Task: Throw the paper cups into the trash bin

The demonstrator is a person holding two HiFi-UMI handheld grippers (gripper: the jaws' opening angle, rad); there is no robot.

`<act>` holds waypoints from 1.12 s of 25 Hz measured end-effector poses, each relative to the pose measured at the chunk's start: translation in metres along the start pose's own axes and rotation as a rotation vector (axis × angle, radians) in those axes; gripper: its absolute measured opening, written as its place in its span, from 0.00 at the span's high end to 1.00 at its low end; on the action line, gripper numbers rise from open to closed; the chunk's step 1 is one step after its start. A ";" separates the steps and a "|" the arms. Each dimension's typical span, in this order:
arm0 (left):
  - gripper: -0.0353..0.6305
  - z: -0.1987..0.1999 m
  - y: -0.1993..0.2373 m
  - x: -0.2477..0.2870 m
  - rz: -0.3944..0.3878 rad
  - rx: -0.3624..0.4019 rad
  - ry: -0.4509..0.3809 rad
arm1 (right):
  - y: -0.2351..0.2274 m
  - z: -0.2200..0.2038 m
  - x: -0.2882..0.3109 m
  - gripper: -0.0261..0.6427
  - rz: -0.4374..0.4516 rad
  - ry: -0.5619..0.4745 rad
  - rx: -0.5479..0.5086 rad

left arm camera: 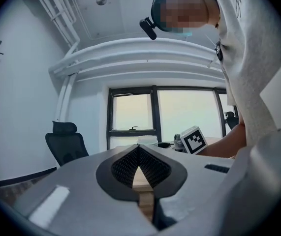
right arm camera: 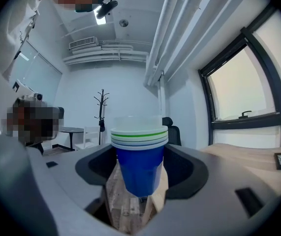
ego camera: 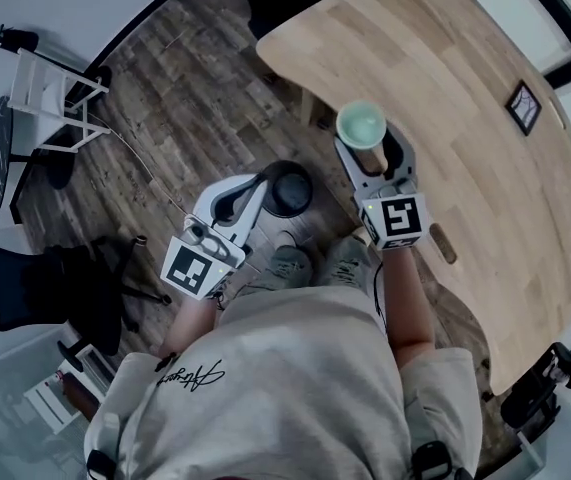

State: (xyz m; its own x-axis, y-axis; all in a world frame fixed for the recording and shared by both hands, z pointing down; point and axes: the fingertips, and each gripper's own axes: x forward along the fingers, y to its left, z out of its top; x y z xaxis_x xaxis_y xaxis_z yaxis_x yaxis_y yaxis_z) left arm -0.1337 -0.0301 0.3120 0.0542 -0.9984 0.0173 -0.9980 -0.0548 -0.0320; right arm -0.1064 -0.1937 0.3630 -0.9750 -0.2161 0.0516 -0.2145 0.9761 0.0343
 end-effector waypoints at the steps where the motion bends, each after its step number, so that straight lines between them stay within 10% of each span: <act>1: 0.94 -0.002 0.005 -0.007 0.018 -0.005 0.010 | 0.009 0.001 0.006 0.51 0.016 -0.002 -0.001; 28: 0.94 -0.080 0.085 -0.109 0.372 -0.097 0.098 | 0.172 -0.081 0.118 0.51 0.485 0.143 0.075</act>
State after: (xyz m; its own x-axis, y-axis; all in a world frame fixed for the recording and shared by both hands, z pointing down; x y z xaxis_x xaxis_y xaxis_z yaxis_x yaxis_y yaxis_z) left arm -0.2272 0.0755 0.3871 -0.3103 -0.9433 0.1177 -0.9476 0.3168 0.0409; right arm -0.2538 -0.0535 0.4555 -0.9468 0.2666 0.1801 0.2522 0.9626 -0.0993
